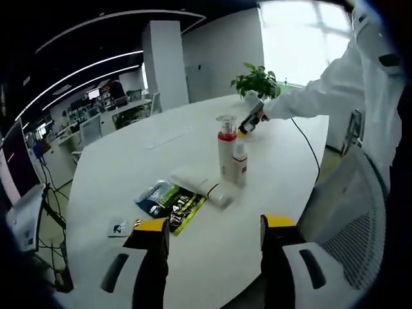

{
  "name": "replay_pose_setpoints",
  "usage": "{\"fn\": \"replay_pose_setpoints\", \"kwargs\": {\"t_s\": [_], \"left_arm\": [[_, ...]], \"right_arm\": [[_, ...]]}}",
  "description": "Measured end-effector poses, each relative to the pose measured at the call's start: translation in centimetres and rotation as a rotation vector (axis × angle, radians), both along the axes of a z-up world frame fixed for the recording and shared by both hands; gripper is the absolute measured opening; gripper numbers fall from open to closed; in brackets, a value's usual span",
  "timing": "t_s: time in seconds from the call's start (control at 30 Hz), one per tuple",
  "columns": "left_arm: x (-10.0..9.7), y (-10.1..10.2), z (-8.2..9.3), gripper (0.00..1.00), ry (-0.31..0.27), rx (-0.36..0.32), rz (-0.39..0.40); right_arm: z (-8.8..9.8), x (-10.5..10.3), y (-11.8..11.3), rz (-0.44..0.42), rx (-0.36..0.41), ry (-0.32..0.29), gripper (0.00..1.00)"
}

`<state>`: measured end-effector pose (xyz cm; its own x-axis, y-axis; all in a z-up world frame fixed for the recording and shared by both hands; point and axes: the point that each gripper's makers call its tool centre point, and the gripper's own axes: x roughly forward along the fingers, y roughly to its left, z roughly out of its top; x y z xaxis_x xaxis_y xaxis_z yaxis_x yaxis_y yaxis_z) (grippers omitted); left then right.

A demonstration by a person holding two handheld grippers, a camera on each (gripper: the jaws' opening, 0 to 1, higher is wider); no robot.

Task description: Arrange the skincare products in the storage area until every visible bottle or jar stands upright without overlapping.

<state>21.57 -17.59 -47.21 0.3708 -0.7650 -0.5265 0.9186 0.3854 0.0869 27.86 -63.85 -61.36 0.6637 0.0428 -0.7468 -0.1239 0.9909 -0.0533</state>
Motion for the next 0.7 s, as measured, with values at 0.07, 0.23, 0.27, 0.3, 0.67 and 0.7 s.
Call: {"fn": "replay_pose_setpoints", "kwargs": {"t_s": [0.07,0.23,0.27,0.3,0.67,0.7], "left_arm": [[0.2,0.2,0.2,0.71,0.012,-0.013,0.017],[0.4,0.7,0.1,0.8,0.006,0.0,0.041],[0.4,0.8,0.1,0.83,0.008,0.0,0.043],[0.4,0.8,0.1,0.85,0.007,0.0,0.043],[0.2,0.7,0.0,0.94,0.022,-0.018,0.042],[0.1,0.7,0.0,0.94,0.021,-0.018,0.042]], "right_arm": [[0.0,0.1,0.0,0.007,-0.004,-0.002,0.19],[-0.1,-0.1,-0.1,-0.004,-0.01,-0.001,0.17],[0.0,-0.2,-0.1,-0.008,-0.013,-0.007,0.17],[0.0,-0.3,0.0,-0.007,-0.016,-0.01,0.17],[-0.1,-2.0,1.2,-0.014,-0.004,-0.011,0.15],[-0.1,-2.2,1.4,-0.018,-0.003,-0.011,0.15]]}}
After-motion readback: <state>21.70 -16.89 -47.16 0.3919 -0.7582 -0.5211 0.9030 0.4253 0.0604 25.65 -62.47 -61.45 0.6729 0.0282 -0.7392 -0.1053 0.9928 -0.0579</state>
